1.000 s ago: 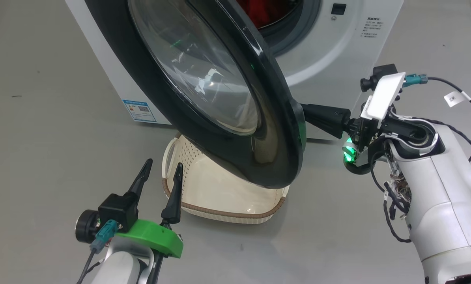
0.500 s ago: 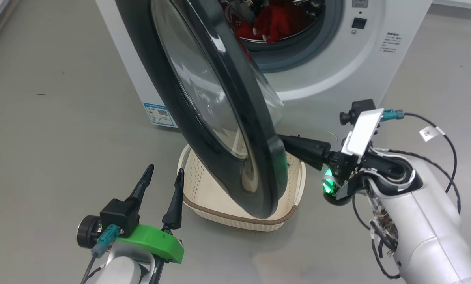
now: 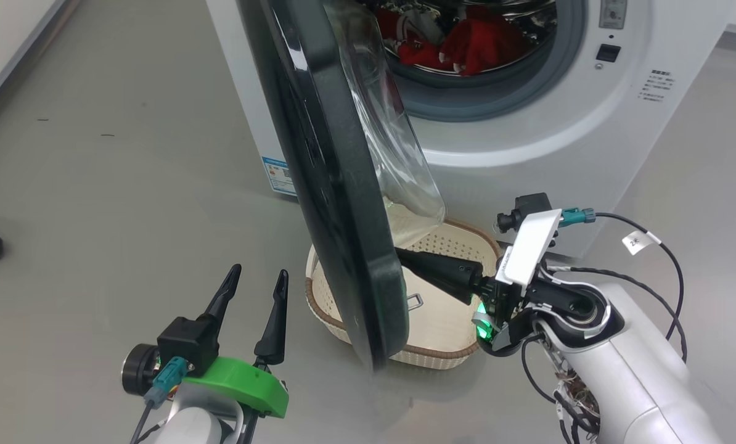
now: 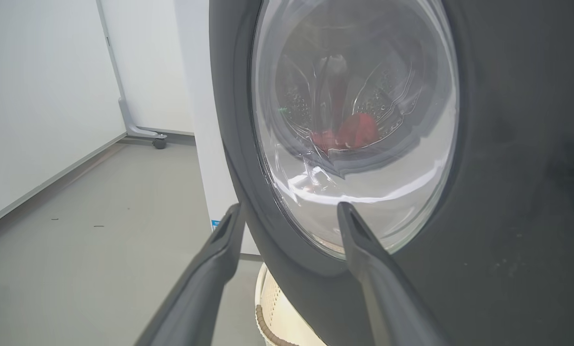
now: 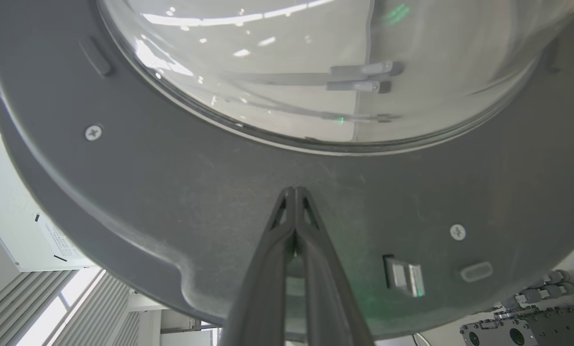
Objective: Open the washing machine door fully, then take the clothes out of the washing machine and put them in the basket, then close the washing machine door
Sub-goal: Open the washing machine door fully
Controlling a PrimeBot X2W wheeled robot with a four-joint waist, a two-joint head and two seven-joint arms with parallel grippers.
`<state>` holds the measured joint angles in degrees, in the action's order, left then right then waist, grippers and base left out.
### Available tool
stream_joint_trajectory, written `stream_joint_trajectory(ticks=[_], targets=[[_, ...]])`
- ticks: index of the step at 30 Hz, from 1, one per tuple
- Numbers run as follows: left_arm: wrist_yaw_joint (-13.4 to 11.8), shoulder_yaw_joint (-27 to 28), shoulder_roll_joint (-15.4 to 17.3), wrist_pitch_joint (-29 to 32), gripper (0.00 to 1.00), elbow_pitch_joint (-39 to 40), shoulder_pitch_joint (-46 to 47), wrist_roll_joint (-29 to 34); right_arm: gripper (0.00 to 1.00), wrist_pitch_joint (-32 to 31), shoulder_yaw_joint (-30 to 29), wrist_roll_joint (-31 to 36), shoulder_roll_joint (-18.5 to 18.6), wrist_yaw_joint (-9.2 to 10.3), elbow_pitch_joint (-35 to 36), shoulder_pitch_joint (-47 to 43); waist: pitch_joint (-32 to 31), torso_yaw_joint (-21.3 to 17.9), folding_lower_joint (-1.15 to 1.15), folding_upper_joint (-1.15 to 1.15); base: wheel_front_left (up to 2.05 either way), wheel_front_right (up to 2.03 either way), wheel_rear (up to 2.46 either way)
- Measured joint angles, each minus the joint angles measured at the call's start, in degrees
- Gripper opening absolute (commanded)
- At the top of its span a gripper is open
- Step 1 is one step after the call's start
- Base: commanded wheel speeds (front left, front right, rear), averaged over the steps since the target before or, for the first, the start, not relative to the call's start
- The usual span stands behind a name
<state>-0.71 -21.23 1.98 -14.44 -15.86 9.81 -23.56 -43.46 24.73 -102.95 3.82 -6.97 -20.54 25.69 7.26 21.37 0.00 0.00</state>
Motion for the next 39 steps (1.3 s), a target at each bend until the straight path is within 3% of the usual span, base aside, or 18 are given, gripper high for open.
stream_joint_trajectory(ticks=[12,26,34,39], targets=[[-0.1,0.66,0.03,0.0,1.0,0.05,-0.77,0.01,0.0,3.98,6.0,-1.72,-0.03,0.0,2.2,-0.6,-0.58,2.24,0.0,0.0,0.0,0.0,0.0],[-0.53,1.02,0.03,0.0,1.0,0.46,-1.54,0.02,0.0,7.86,7.11,-2.41,-0.03,0.0,2.64,-2.01,-0.5,2.34,0.0,0.0,0.0,0.0,0.0],[-0.59,1.58,0.09,0.0,1.0,0.73,-1.64,0.02,0.0,12.01,2.54,-2.31,-0.23,0.0,4.72,-3.88,-0.37,1.6,0.0,0.0,0.0,0.0,0.0],[-0.88,1.99,0.1,0.0,1.0,0.89,-1.64,0.02,0.0,17.23,-3.52,-1.75,-0.22,0.0,7.43,-6.58,-0.31,0.98,0.0,0.0,0.0,0.0,0.0]])
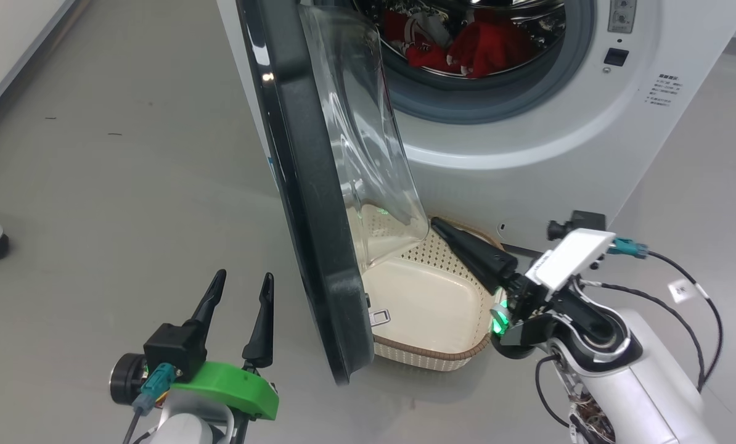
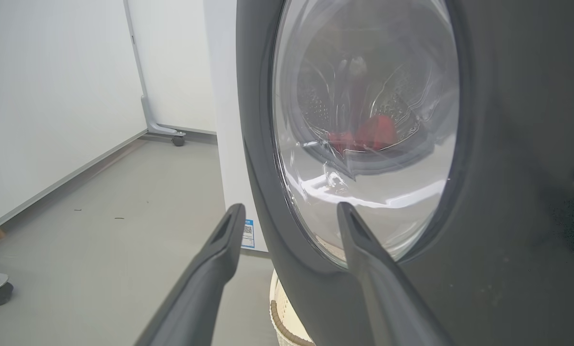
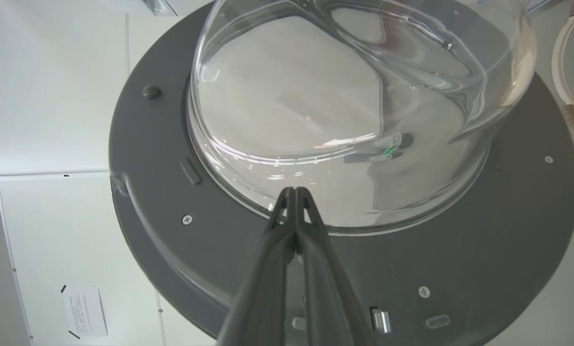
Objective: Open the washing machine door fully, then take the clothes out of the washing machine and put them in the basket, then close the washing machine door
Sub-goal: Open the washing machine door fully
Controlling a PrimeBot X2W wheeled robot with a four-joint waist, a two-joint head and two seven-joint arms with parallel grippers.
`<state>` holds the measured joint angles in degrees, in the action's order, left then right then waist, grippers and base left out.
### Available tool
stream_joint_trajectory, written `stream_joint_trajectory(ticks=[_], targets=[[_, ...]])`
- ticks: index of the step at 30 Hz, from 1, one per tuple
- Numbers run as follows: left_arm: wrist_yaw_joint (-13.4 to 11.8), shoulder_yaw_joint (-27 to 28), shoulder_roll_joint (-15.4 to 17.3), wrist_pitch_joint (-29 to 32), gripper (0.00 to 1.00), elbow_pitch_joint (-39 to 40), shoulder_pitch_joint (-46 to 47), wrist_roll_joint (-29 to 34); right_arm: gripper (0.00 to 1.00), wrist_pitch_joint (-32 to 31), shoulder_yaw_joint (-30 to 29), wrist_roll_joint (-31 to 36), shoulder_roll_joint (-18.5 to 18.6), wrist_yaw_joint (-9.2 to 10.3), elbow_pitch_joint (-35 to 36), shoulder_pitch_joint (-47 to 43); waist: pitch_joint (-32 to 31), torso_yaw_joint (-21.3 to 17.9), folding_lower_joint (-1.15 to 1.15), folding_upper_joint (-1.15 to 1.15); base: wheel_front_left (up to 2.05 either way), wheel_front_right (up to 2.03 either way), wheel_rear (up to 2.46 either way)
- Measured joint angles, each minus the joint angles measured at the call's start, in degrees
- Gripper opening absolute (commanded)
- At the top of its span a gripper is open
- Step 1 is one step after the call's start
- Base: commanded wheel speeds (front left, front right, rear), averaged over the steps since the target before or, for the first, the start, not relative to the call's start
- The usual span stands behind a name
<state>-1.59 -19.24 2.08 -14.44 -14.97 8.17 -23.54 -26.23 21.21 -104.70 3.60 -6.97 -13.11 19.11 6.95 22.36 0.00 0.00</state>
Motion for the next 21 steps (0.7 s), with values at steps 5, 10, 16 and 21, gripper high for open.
stream_joint_trajectory(ticks=[5,10,16,21], targets=[[-0.15,0.14,0.01,0.0,1.0,-0.02,-0.04,0.0,0.89,4.57,-4.13,0.88,0.3,0.0,0.74,-3.41,-0.08,-0.53,0.0,0.0,0.0,0.0,0.0],[-0.2,0.23,0.01,0.0,1.0,-0.03,-0.12,0.0,1.0,9.47,-7.09,3.97,1.15,0.0,0.74,-6.85,-0.28,-0.96,0.0,0.0,0.0,0.0,0.0],[-0.21,0.41,0.01,0.0,1.0,-0.14,-0.26,0.0,1.0,15.32,-8.37,10.33,2.12,0.0,1.65,-9.81,-0.48,-1.47,0.0,0.0,0.0,0.0,0.0],[-0.22,0.53,0.01,0.0,1.0,-0.24,-0.29,0.0,1.0,20.65,-9.03,17.48,4.06,0.0,2.29,-10.46,-0.54,-1.87,0.0,0.0,0.0,0.0,0.0]])
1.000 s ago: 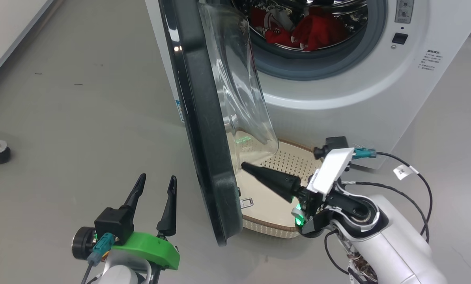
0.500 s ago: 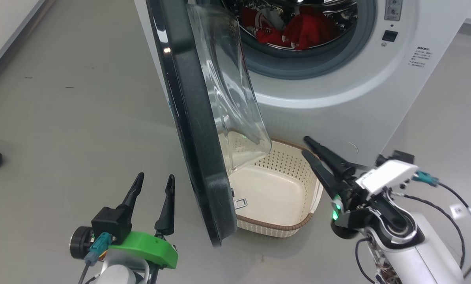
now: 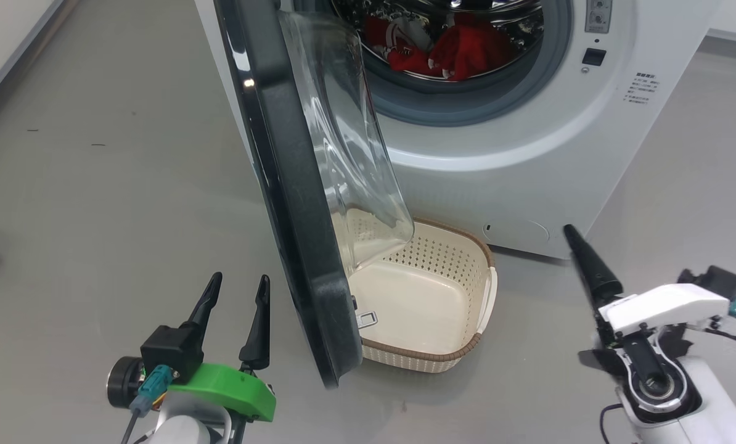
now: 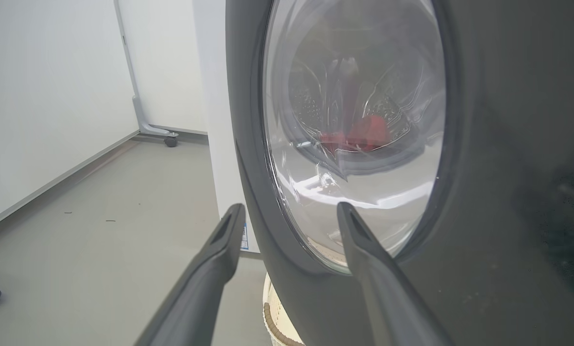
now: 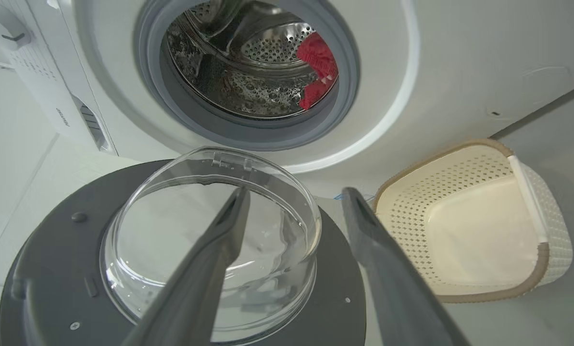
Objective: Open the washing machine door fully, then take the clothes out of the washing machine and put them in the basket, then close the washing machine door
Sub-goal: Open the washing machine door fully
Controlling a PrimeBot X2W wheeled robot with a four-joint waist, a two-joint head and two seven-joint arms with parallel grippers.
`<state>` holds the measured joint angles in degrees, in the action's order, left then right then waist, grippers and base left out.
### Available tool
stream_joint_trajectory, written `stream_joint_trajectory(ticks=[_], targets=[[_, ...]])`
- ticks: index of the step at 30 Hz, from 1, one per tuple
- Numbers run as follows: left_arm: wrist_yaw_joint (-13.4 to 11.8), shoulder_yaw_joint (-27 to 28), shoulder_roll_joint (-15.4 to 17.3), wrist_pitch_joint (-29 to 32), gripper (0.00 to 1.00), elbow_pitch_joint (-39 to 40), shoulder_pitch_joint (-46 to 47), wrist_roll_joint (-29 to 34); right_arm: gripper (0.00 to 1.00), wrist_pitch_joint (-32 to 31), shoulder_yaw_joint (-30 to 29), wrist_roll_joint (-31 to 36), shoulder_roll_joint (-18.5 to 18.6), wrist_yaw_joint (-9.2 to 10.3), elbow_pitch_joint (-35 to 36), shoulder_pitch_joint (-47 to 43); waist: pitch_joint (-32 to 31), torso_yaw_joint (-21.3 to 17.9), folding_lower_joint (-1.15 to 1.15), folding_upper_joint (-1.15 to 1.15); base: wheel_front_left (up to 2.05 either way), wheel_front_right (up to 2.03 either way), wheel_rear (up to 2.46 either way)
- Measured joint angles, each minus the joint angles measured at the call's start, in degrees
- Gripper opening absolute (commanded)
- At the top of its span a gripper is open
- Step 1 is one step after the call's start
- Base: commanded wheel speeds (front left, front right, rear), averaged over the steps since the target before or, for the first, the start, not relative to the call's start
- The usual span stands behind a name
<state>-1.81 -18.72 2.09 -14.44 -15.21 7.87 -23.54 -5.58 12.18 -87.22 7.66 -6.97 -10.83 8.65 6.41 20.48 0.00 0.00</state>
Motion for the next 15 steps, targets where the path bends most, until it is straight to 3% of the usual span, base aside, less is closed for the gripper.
stream_joint_trajectory(ticks=[7,13,15], targets=[[-0.02,-0.03,0.0,0.0,1.0,-0.4,-0.08,0.0,1.0,8.88,0.14,11.71,3.64,0.0,-2.03,-2.09,-0.19,-0.52,0.0,0.0,0.0,0.0,0.0],[-0.15,-0.04,0.0,0.0,1.0,-0.74,-0.23,0.01,1.0,16.5,1.91,25.57,8.55,0.05,-4.23,-2.28,-0.55,-0.73,0.0,0.0,0.0,0.0,0.0],[-0.15,-0.03,0.01,0.0,1.0,-0.82,-0.24,0.01,1.0,19.52,2.3,30.49,10.24,1.1,-4.41,-2.27,-0.66,-0.77,0.0,0.0,0.0,0.0,0.0]])
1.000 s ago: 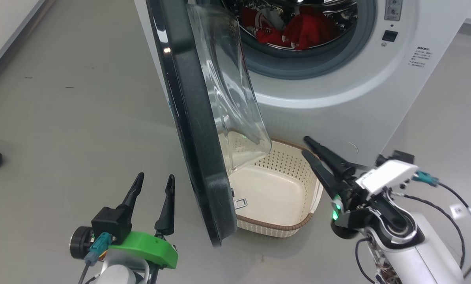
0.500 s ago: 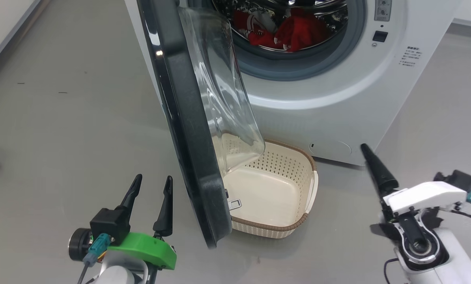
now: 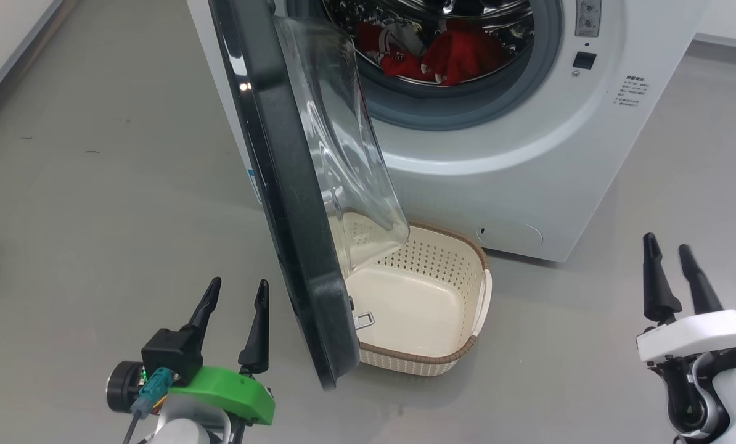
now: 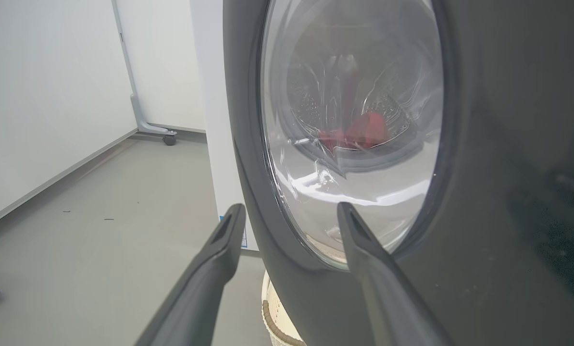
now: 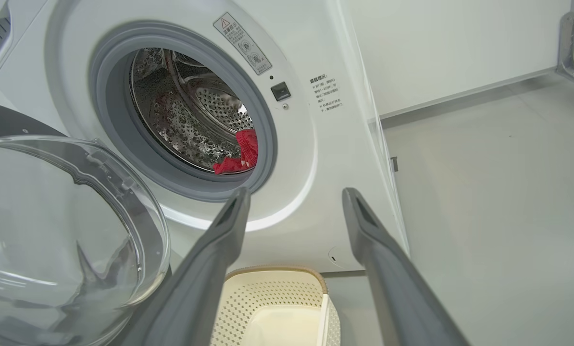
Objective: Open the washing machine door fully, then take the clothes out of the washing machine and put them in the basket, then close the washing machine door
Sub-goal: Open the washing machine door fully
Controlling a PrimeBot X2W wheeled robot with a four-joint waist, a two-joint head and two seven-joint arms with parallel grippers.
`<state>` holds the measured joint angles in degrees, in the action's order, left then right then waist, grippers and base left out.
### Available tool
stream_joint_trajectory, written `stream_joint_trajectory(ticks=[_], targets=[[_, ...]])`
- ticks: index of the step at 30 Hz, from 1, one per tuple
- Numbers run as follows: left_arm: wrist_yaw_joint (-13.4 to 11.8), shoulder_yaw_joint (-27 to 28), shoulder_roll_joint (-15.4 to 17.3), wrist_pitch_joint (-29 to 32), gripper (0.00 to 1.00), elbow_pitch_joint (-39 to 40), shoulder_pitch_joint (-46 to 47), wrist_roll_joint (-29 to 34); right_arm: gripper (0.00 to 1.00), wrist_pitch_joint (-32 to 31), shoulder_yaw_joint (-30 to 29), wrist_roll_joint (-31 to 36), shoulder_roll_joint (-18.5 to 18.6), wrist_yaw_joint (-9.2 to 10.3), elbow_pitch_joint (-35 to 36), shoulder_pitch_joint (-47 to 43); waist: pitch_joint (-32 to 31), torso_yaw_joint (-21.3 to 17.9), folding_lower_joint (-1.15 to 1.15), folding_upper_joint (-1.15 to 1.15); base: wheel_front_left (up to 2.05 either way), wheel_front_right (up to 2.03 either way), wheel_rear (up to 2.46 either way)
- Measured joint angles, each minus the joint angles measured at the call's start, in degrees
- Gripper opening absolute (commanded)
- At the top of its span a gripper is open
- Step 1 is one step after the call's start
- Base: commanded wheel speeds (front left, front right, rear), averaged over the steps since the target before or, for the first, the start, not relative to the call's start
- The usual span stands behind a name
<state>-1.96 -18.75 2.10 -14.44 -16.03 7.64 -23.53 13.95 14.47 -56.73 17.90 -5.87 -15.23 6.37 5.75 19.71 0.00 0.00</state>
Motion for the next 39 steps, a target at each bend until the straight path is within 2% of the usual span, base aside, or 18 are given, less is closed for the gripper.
stream_joint_trajectory(ticks=[2,8,13,16,26,39], targets=[[-0.01,0.04,0.0,0.0,1.0,-0.07,-0.01,0.0,1.0,2.05,0.46,4.81,1.4,1.49,0.0,0.03,-0.11,-0.04,0.0,0.0,0.0,0.0,0.0],[-0.27,0.31,0.01,0.0,1.0,-0.18,-0.08,0.12,1.0,1.67,1.48,17.8,3.83,5.69,1.41,0.16,-0.51,-0.24,0.0,0.0,0.0,0.0,0.0],[-0.27,0.46,0.02,0.0,1.0,-0.26,-0.66,0.18,1.0,0.97,0.41,25.62,3.34,8.83,4.8,0.15,-0.85,-0.51,0.0,0.0,0.0,0.0,0.0],[-0.27,0.45,0.02,0.0,1.0,-0.31,-0.84,0.18,1.0,0.92,-0.44,28.61,1.96,10.06,7.02,-0.07,-0.91,-0.65,0.0,0.0,0.0,0.0,0.0],[-0.26,0.43,0.03,0.0,1.0,-0.31,-0.87,0.18,1.0,0.91,-0.03,33.14,-3.8,10.65,9.03,-6.24,-0.59,-0.79,0.0,0.0,0.0,0.0,0.0],[-0.26,0.44,0.03,0.0,1.0,-0.63,-0.87,0.35,1.0,0.92,-0.11,37.21,-8.17,11.07,10.69,-8.23,-0.48,-0.98,0.0,0.0,0.0,0.0,0.0]])
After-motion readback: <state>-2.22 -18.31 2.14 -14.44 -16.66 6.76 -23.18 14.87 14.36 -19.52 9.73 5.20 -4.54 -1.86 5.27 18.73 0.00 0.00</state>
